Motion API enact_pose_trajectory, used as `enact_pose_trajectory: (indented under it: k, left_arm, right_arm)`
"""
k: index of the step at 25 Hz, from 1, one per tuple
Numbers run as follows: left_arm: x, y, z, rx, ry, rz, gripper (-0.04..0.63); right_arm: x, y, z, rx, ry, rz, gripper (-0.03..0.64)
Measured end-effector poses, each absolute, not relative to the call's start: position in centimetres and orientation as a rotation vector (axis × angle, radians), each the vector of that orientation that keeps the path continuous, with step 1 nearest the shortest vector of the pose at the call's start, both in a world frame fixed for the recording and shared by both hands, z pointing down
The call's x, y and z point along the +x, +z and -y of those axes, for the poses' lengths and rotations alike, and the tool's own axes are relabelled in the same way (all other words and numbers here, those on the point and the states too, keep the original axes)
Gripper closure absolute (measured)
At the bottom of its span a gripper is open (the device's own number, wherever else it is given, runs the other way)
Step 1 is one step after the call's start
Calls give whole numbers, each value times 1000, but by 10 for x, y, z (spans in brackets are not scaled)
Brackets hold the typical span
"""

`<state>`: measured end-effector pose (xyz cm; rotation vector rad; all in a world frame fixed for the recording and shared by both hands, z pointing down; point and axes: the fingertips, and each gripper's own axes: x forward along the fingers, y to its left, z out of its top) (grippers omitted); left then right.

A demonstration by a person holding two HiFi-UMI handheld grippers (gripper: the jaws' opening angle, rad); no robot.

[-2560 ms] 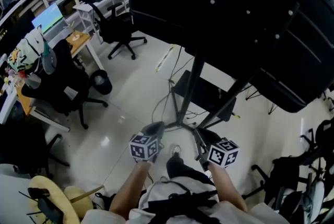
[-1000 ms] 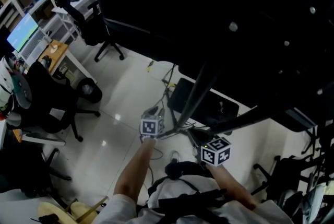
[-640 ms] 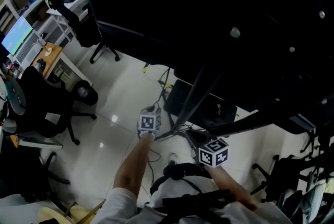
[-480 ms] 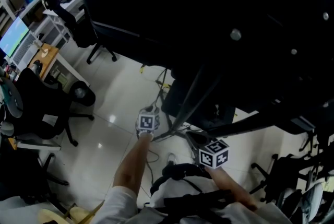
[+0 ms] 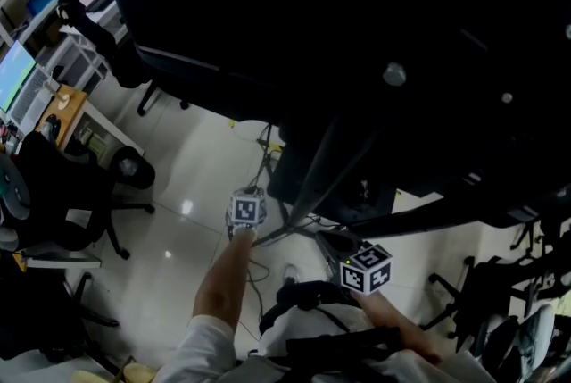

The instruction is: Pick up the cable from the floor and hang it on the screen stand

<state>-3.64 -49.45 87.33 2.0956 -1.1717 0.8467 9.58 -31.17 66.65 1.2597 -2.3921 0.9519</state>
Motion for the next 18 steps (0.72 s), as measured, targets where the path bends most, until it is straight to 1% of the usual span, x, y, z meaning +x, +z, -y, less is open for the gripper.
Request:
enact_pose_trajectory:
  k: [1,2,6,18]
  left_arm:
    - [-36,874,495,2093,852,1171,553]
    - [-35,874,494,2093,856,1170,574]
    - [-29,871,483,2108,860,1146,575]
    - [-27,847,397,2145,803,1055,581]
  right_arm:
    - [98,668,312,1264,956,2389,612]
    - [101,668,312,1270,959,2388,612]
    - [108,666,314,1288,968,2389,612]
    - [81,653,287,1272,985,2444,612]
